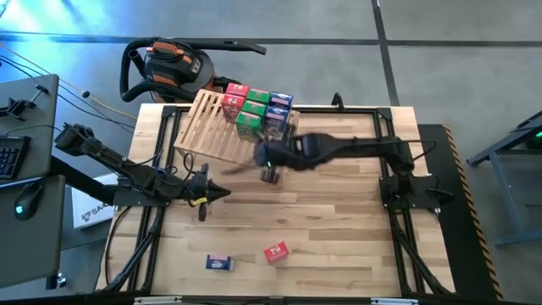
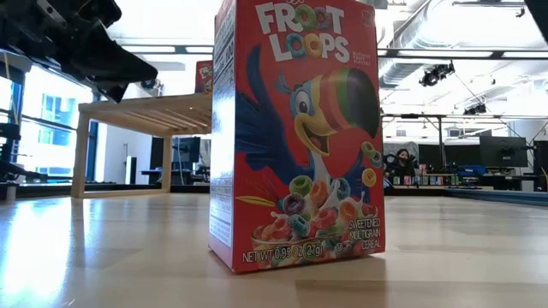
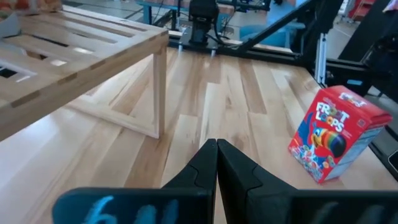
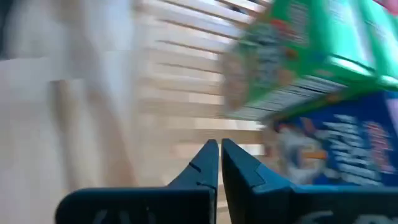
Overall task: Stack cereal on shelf
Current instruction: Put the blue cereal box aligned with the other blue cereal box on the shelf
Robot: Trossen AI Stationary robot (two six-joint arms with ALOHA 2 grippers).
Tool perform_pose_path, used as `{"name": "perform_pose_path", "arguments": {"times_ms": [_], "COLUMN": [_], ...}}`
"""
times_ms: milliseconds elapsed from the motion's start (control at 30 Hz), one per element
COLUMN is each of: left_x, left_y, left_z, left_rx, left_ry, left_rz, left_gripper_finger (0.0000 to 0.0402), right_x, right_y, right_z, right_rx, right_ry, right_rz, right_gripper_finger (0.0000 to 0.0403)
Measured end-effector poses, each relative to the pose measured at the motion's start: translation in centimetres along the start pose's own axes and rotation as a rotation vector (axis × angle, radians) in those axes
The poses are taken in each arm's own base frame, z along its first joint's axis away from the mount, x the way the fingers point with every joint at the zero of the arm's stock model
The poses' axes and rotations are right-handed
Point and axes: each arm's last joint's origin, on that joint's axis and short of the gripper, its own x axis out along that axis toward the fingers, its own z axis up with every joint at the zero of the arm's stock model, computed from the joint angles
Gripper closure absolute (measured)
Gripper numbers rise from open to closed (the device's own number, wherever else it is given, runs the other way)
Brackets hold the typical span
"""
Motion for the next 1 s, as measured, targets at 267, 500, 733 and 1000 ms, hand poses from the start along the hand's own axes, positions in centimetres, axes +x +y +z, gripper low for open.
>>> {"name": "perform_pose_path", "arguments": {"times_ms": [267, 500, 733, 1000], "left_x": [0.0, 0.0, -0.2, 0.0], "left_y": [-0.2, -0.4, -0.8, -0.9], "left_z": [0.5, 0.9, 1.4, 1.6], "left_rx": [0.010, -0.022, -0.064, -0.116], "left_ry": [-0.045, -0.076, -0.114, -0.055], "left_rz": [-0.026, -0.076, -0.187, -0.169], "left_gripper_finger": [0.0399, 0.0399, 0.0399, 0.0395], "right_x": [0.0, 0.3, -1.1, -0.5], "right_y": [6.7, 9.6, 9.1, 6.5], "right_z": [-1.8, -5.6, -10.6, -13.3], "right_rx": [-0.038, 0.009, 0.051, 0.200], "right_ry": [-0.164, -0.460, -0.709, -0.731], "right_rz": [0.170, 0.349, 0.375, 0.258], "right_gripper_finger": [0.0402, 0.0403, 0.0403, 0.0395]}}
